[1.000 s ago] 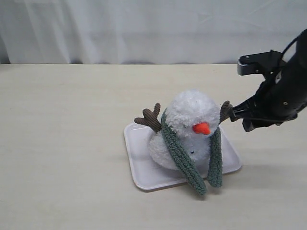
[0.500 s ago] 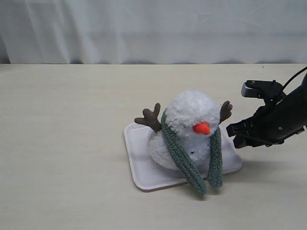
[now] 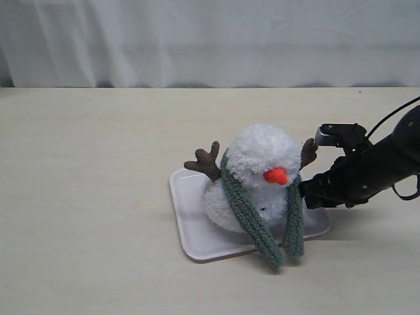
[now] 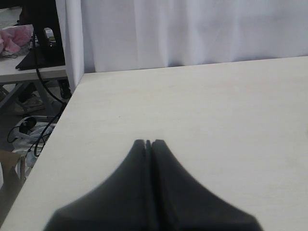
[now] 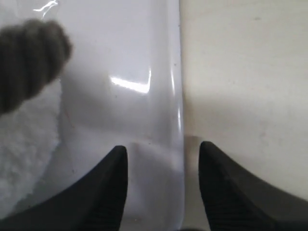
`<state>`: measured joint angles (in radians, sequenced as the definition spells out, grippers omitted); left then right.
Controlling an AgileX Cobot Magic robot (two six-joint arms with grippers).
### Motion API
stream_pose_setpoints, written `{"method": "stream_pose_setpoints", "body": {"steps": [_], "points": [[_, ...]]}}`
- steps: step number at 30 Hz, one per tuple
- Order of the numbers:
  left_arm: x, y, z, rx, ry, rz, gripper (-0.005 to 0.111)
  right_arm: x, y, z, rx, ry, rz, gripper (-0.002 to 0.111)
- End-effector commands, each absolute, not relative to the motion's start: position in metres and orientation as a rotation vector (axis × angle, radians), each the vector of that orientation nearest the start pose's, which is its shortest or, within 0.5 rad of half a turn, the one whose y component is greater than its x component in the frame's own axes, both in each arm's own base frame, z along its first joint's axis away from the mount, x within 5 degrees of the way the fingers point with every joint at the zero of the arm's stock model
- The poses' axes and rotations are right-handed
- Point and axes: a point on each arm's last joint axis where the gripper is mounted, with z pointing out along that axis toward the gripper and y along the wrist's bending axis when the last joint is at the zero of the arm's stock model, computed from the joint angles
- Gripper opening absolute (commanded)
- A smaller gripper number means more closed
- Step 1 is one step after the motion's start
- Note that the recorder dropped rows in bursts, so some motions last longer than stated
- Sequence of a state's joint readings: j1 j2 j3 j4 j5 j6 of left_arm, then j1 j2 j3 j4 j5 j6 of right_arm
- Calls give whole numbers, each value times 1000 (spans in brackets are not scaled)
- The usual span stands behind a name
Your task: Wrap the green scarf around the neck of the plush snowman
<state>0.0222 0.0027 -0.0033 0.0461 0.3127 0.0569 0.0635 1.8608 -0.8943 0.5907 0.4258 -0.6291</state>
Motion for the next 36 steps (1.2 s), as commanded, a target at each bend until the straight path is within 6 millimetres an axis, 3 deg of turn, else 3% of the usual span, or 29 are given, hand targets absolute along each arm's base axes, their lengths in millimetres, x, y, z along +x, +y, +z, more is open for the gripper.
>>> {"method": "stream_pose_setpoints", "body": {"steps": [1,6,13,22,36], "points": [[54,2,186,57,1788,99,0,323,41,114,-270,2772,335,45],[54,2,186,57,1788,99,0,323,42,108,-274,2791,338,38],[54,2,186,57,1788,99,0,322,43,90,-233,2842,377,4],[54,2,186,57,1788,99,0,329,44,92,102,2763,432,4],[54,2,186,57,1788,99,0,322,42,86,71,2781,397,4]]}}
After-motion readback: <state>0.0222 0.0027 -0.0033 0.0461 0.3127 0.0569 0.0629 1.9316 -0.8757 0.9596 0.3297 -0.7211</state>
